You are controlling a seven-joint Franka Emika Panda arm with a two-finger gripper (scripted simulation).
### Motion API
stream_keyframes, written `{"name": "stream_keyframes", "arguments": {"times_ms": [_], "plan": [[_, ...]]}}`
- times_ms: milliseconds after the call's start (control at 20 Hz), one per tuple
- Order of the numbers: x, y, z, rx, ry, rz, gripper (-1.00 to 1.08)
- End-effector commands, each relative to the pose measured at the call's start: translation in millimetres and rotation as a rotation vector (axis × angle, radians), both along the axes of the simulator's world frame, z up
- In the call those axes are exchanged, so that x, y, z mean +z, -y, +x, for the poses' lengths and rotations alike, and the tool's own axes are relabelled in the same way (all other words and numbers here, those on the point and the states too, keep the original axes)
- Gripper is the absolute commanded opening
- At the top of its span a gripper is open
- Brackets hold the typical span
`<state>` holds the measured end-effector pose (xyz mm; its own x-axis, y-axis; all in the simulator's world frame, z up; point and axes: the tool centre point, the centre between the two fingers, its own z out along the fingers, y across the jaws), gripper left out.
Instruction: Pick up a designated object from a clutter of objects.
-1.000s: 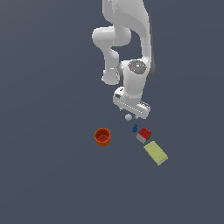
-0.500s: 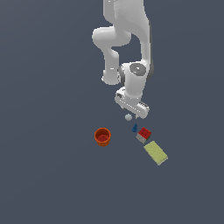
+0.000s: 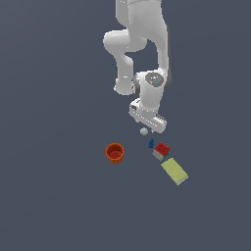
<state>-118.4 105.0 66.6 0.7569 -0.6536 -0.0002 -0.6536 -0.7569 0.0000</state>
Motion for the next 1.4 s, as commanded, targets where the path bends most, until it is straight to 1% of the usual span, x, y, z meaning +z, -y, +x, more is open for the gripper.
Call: {"name": "stream_keyframes", "arguments": {"times_ms": [0,400,700,750,1350], "plan": [[-6.1,0.0,-0.5,0.000,-0.001,0.000,1.00],[-35.8,0.0,-1.4,-0.002,0.000,0.000,1.00],[-43.4,0.1,-1.3,-0.003,0.000,0.000,1.00],[-43.4,0.1,-1.3,-0.003,0.000,0.000,-1.00],[-42.0,-0.4,-0.4,-0.002,0.002,0.000,-1.00]]}}
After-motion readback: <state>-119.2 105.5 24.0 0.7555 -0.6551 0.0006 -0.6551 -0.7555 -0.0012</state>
